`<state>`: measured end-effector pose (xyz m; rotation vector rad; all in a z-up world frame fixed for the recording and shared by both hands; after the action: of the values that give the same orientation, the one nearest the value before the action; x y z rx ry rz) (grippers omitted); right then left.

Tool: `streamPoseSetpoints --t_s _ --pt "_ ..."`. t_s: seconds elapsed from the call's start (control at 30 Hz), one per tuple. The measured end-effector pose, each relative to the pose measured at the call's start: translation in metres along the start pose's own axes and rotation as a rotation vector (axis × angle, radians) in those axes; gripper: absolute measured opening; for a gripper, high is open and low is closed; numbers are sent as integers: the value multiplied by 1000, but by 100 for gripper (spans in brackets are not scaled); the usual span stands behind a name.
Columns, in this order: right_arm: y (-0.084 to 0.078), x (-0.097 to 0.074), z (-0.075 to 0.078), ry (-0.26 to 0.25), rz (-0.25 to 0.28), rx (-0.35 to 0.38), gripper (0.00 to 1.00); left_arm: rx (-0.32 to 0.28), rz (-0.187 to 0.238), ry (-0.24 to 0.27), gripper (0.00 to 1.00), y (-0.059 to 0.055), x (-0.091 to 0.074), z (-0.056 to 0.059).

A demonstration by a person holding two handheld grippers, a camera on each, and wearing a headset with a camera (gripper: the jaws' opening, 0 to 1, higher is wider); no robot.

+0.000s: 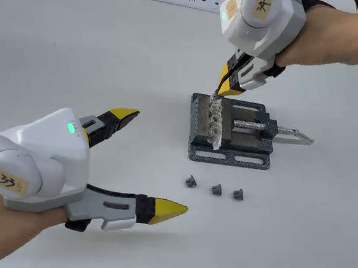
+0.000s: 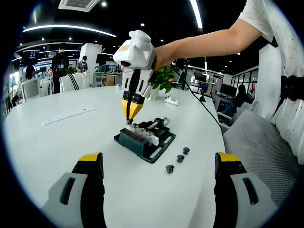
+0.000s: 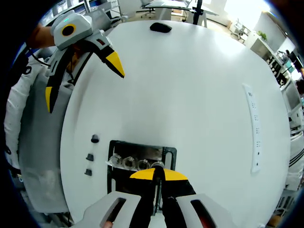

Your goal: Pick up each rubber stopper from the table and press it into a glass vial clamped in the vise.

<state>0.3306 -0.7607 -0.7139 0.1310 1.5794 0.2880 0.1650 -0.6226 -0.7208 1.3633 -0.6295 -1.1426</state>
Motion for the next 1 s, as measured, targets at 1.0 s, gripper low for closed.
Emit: streamPoseSetpoints --t_s 1.0 --pt "1 3 0 11 -42 -40 0 -13 18 20 96 2 -3 -5"
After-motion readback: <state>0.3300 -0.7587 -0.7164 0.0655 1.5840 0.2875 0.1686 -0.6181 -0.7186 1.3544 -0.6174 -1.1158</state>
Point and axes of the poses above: the centre of the closed fingertips' face, and the gripper's own axes: x roughly forward along the fingers, z roughly to its right, y roughly out of its top, the point moved 7 cm from there along -x, roughly backward along the fingers, and after that the axes turned 2 degrees about z, right-handed, at the moved point
